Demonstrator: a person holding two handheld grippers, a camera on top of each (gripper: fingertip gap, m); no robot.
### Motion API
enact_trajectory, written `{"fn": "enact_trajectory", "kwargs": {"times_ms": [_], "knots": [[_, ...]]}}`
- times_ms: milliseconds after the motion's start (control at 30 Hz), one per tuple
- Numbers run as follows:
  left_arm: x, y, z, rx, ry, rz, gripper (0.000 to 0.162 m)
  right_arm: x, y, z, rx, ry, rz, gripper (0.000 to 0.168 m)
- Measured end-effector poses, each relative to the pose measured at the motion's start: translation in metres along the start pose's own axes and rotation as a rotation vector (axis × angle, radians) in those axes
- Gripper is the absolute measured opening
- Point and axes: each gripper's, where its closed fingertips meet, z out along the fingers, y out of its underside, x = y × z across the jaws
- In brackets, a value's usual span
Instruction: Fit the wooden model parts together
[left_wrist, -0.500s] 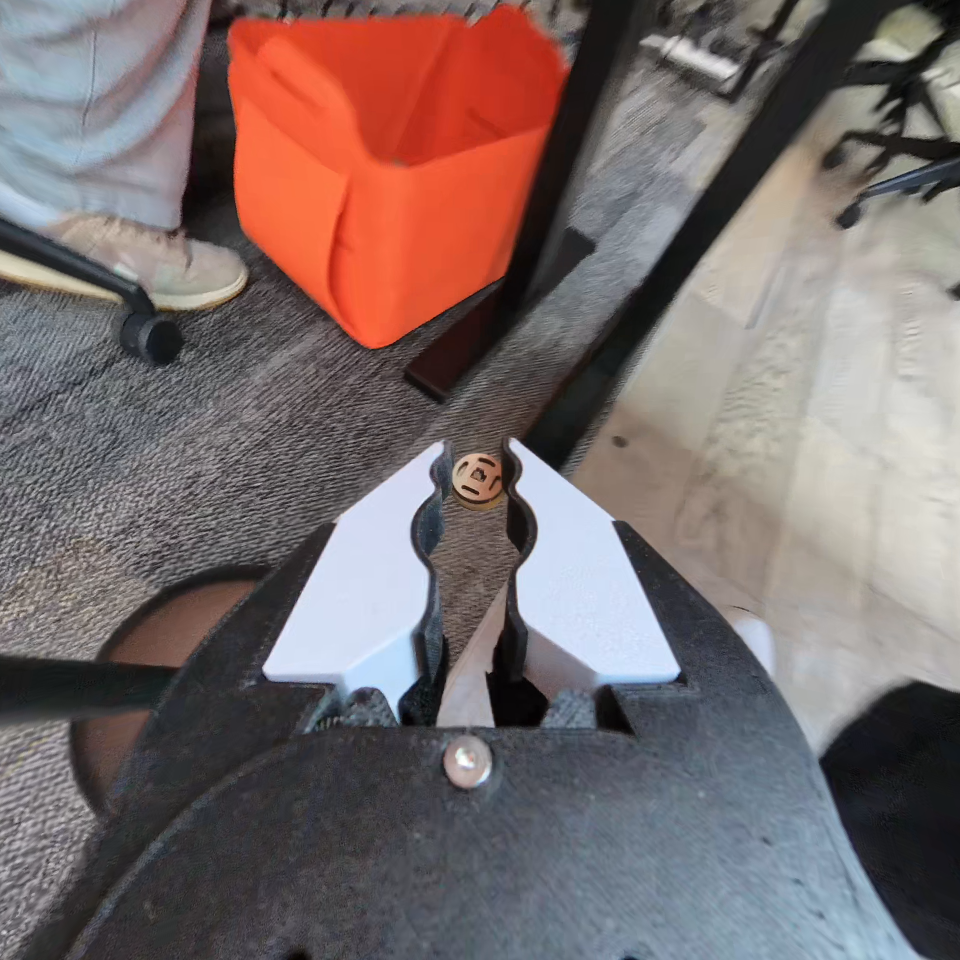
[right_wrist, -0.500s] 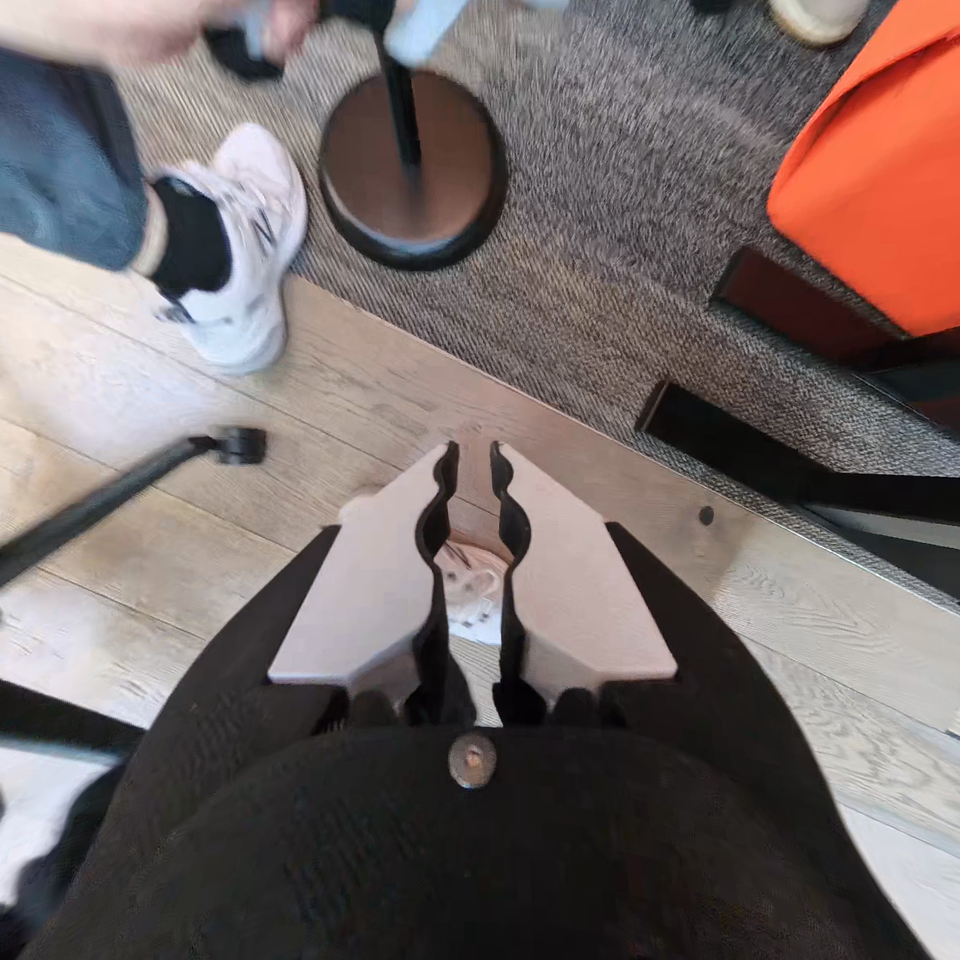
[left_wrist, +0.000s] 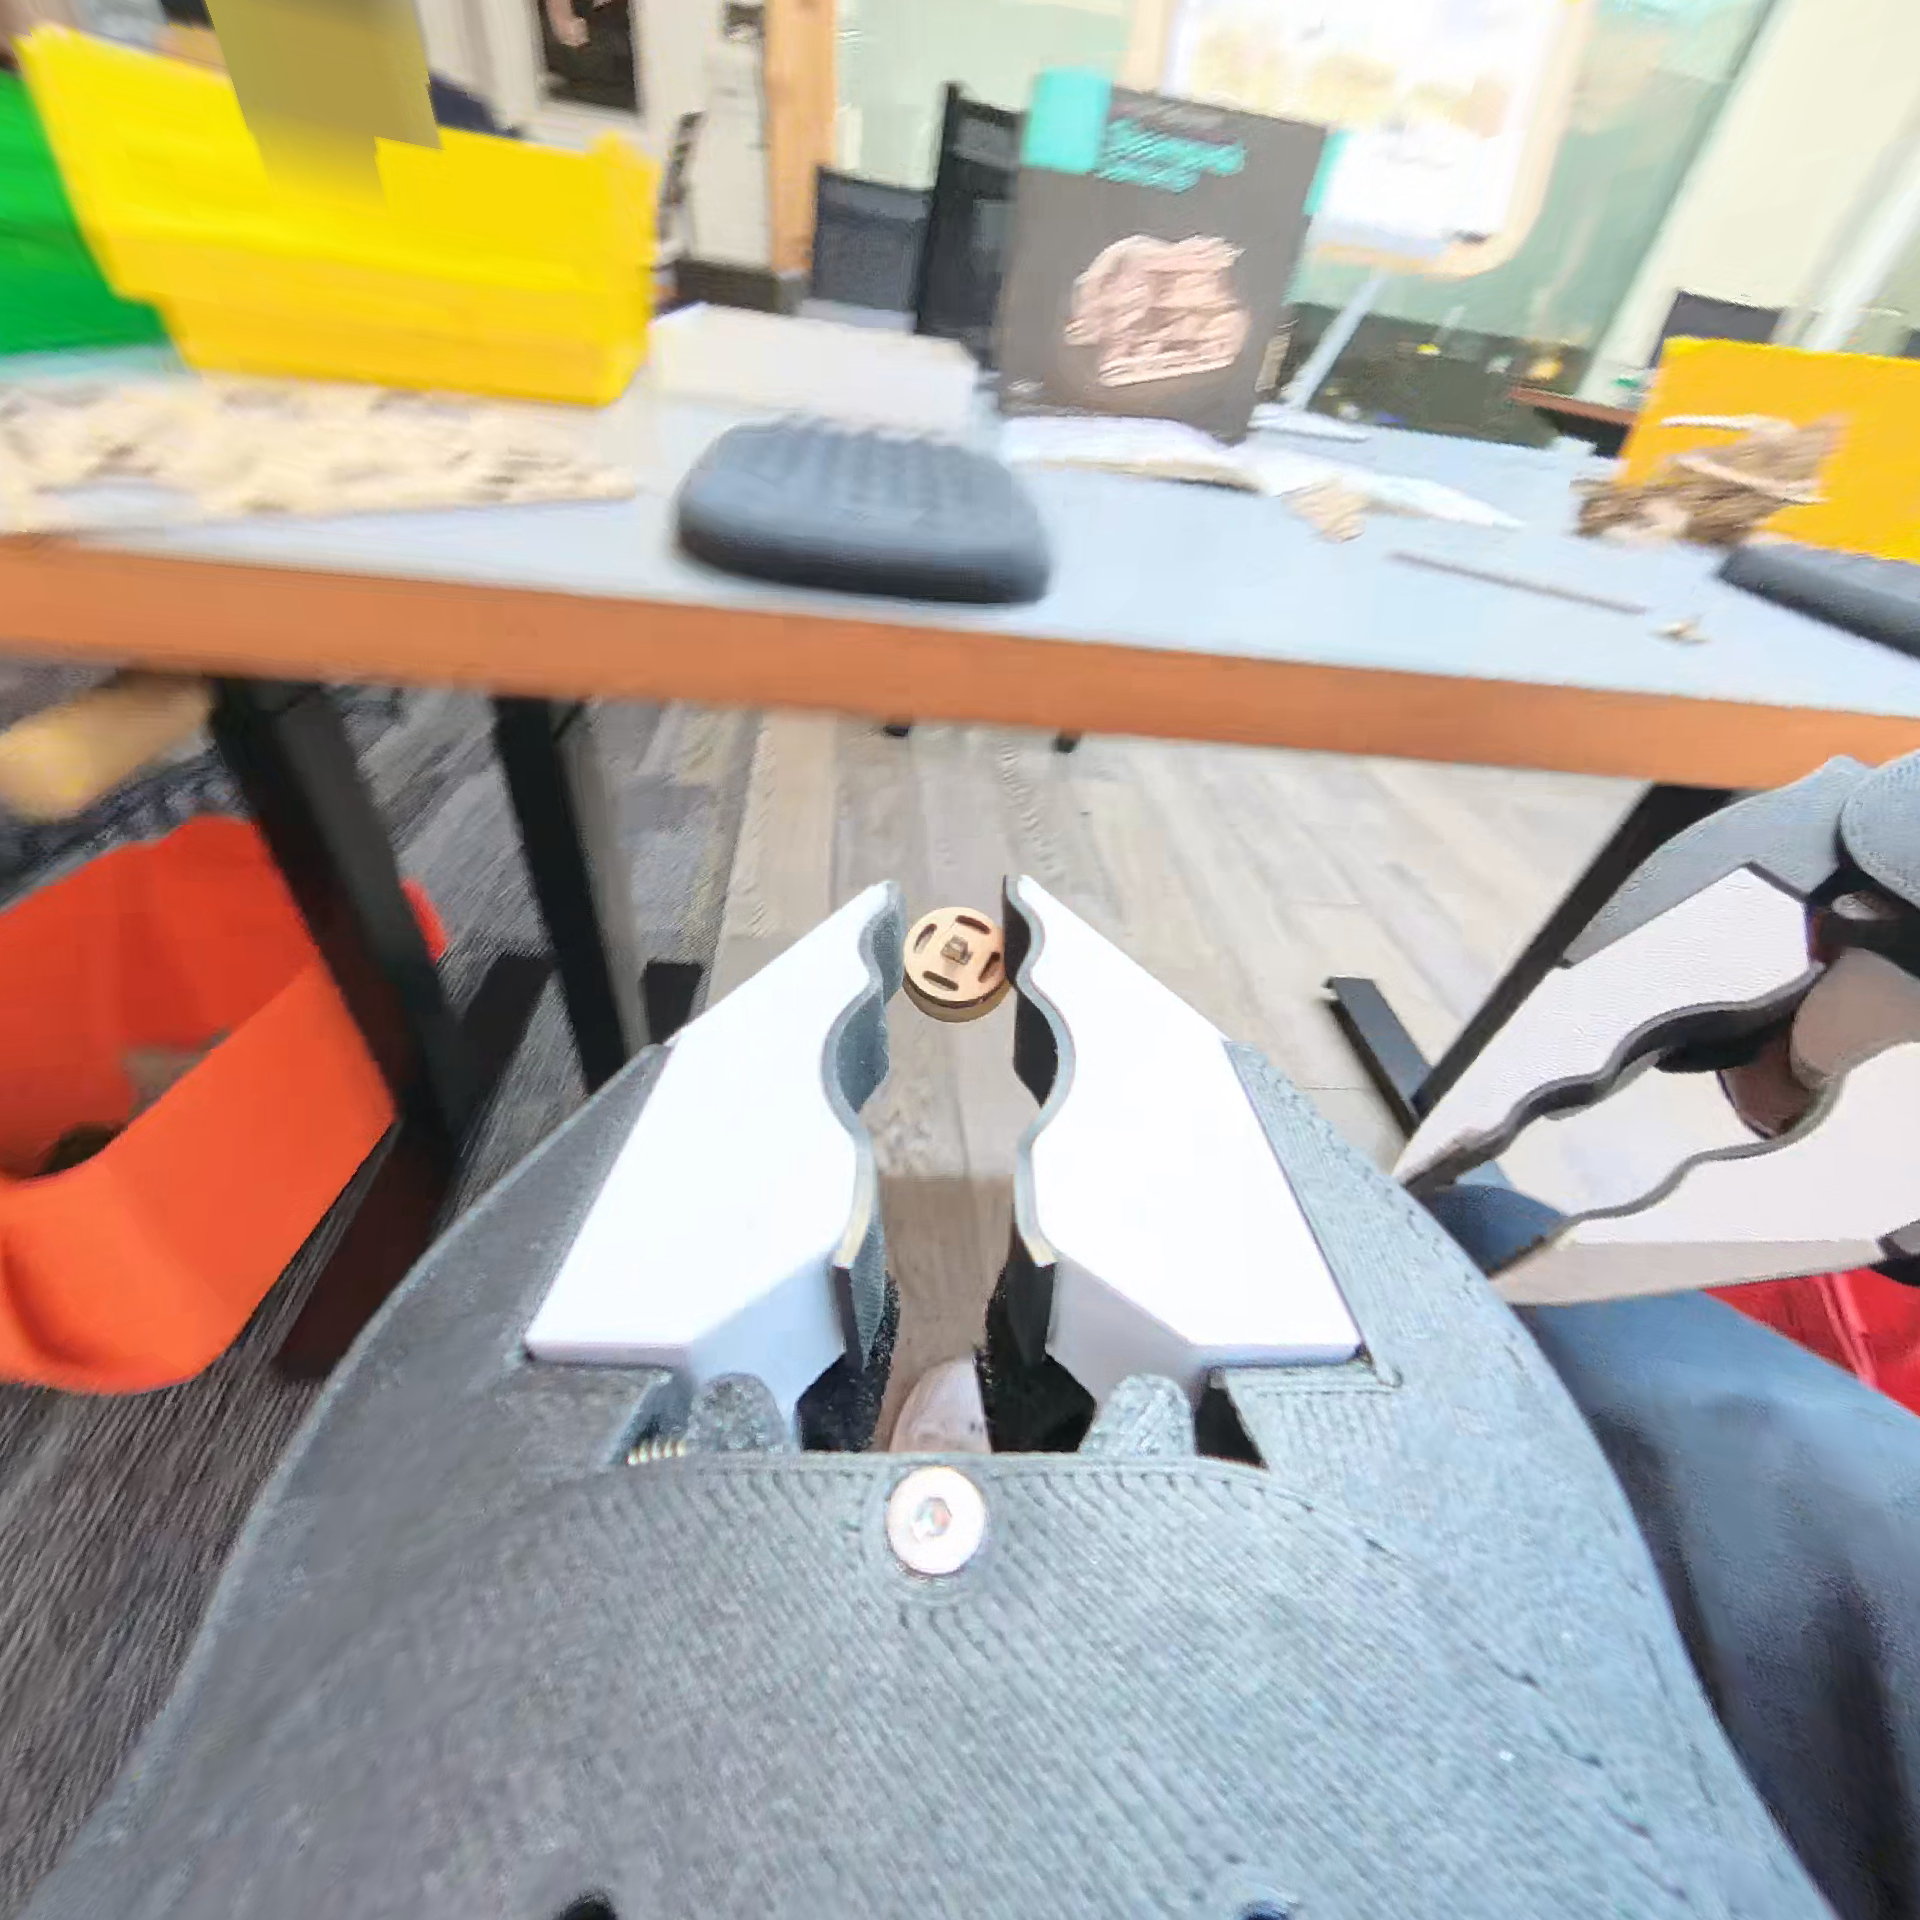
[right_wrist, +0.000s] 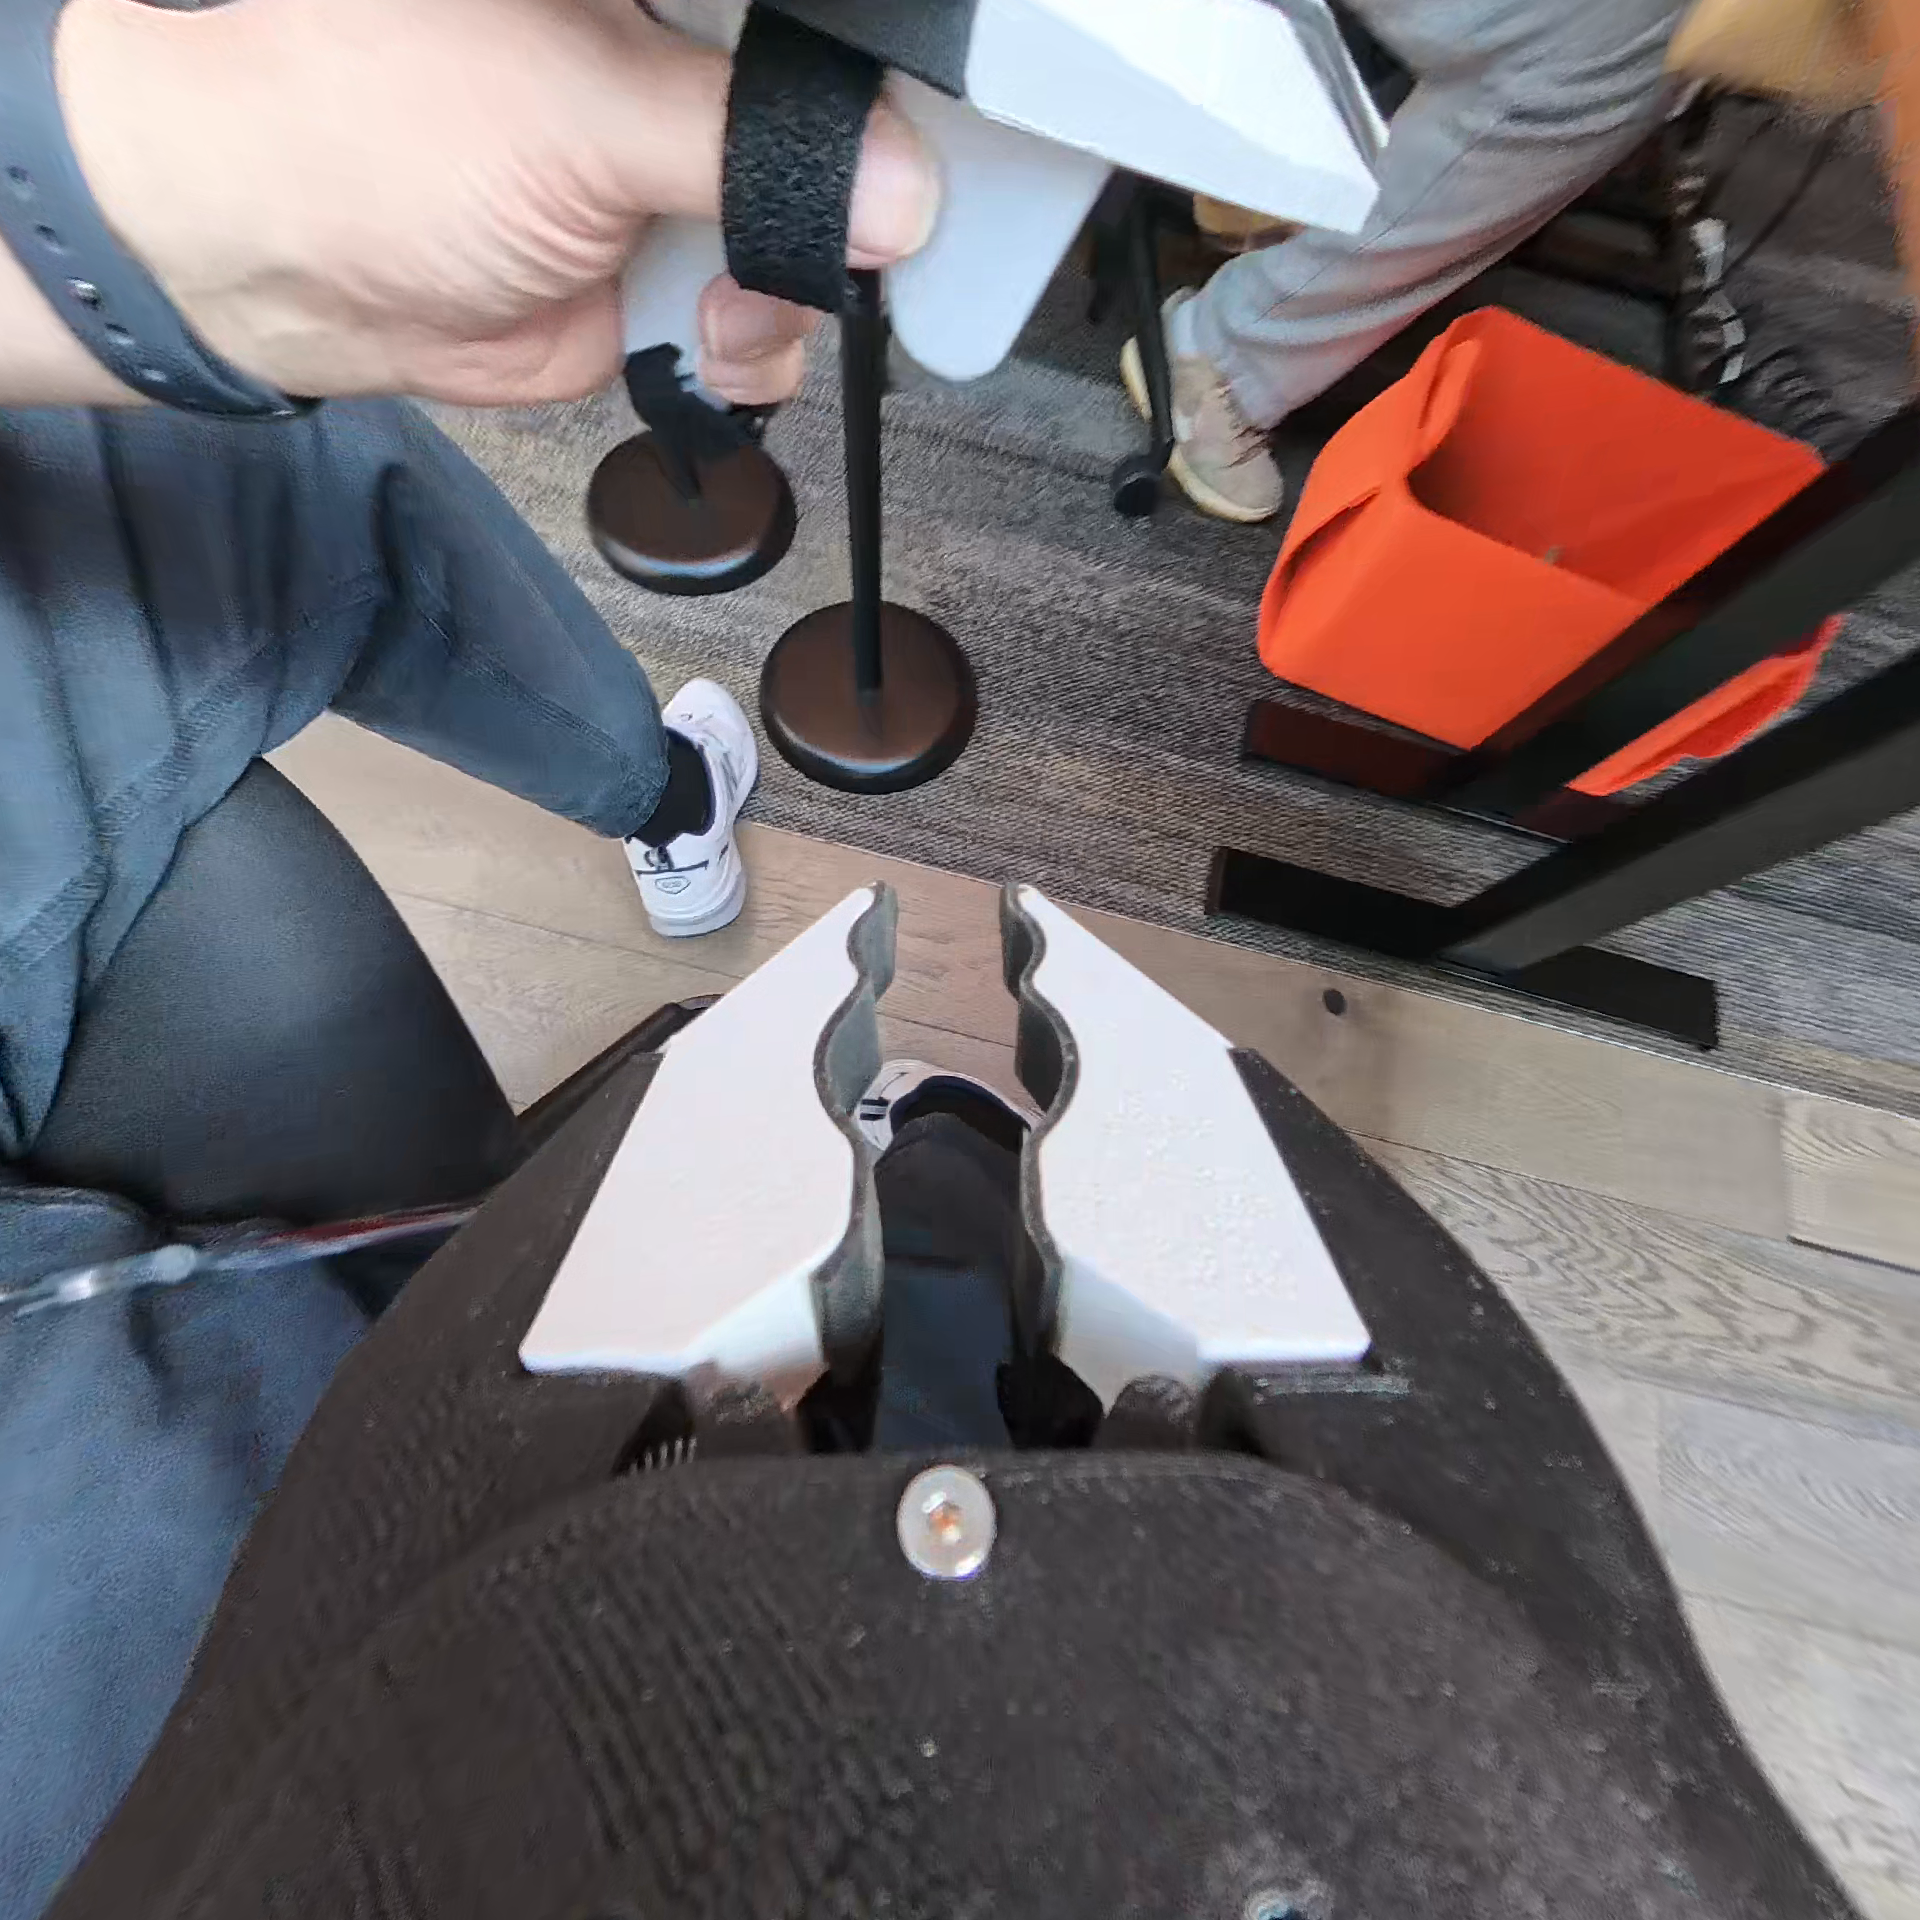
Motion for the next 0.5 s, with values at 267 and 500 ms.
{"fn": "enact_trajectory", "kwargs": {"times_ms": [267,500], "knots": [[0.144,-0.082,0.095,-0.099,0.426,0.250,0.017,0.094,-0.006,-0.250,0.299,0.408,0.181,0.023],[0.184,-0.062,0.198,-0.298,0.642,0.389,0.016,0.172,0.068,-0.307,0.207,0.615,0.234,0.022]]}}
